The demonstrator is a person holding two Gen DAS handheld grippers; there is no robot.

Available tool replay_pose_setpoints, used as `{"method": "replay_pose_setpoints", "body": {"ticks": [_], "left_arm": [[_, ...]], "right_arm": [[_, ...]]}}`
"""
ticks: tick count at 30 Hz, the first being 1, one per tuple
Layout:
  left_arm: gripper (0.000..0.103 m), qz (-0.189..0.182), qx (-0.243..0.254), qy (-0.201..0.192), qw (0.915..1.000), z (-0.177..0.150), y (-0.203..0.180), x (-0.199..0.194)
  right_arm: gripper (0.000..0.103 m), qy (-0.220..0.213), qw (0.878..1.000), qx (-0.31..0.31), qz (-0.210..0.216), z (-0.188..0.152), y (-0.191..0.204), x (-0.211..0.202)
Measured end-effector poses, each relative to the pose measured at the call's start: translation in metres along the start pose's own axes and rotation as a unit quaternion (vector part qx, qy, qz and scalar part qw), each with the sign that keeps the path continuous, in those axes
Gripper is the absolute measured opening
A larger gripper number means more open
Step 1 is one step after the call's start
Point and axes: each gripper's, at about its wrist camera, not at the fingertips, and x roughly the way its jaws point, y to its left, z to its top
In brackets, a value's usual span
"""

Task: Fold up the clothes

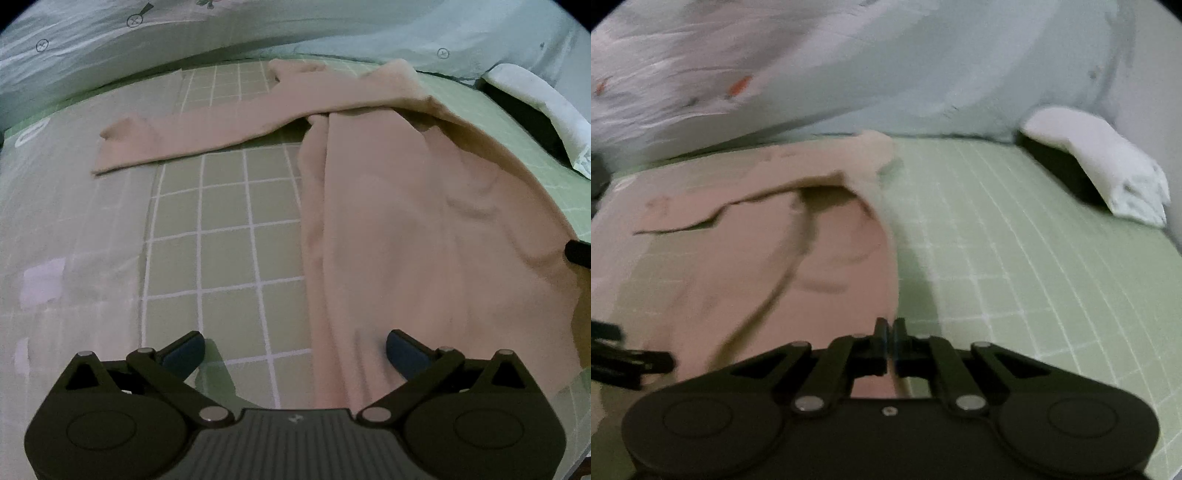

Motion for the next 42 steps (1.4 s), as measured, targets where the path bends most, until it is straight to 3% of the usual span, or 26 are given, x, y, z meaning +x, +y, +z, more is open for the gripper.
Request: {"method": "replay_pose_setpoints", "body": {"ticks": [7,9,11,14,16,20,24,28,31,38,42], "left_arm": [[0.103,-0.003,-0.008,-0.008,0.9999,-0.007,0.012,-0.019],[0.103,-0.006,-0.012,-0.014,0.9998,-0.010,0.016,-0.023],[0.103,-0.008,-0.016,-0.019,0.9996,-0.014,0.021,-0.028],[0.103,0.001,-0.024,-0.016,0.9996,-0.020,0.028,-0.033],[0.103,0.002,-0.036,-0.020,0.9991,-0.022,0.033,-0.036],[0.103,0.009,-0.064,-0.024,0.9976,-0.025,0.044,-0.039],[0.103,0.010,-0.081,-0.020,0.9965,-0.027,0.048,-0.039],[0.103,0.016,-0.083,-0.024,0.9962,-0.025,0.048,-0.040],[0.103,0.020,-0.090,-0.036,0.9951,-0.020,0.051,-0.042],[0.103,0.043,-0.129,-0.048,0.9896,0.000,0.074,-0.039],[0.103,0.064,-0.163,-0.062,0.9827,0.019,0.099,-0.035]], "right_arm": [[0.003,0.008,0.998,-0.032,0.057,0.008,0.053,-0.001],[0.006,0.036,0.995,-0.007,0.093,0.002,0.060,0.014],[0.018,0.070,0.989,0.030,0.128,-0.007,0.062,0.029],[0.021,0.080,0.984,0.056,0.148,-0.015,0.062,0.029],[0.025,0.052,0.984,0.069,0.153,-0.016,0.056,0.011],[0.024,0.001,0.989,0.094,0.112,-0.011,0.034,-0.009],[0.013,0.052,0.993,0.077,0.069,-0.024,0.025,0.013],[0.012,0.066,0.995,-0.009,0.068,-0.042,0.047,0.014],[0.012,0.064,0.994,-0.024,0.089,-0.035,0.053,0.012],[0.030,0.024,0.998,-0.017,0.064,-0.005,0.044,0.024],[0.034,0.007,0.998,-0.009,0.058,0.017,0.037,0.035]]}}
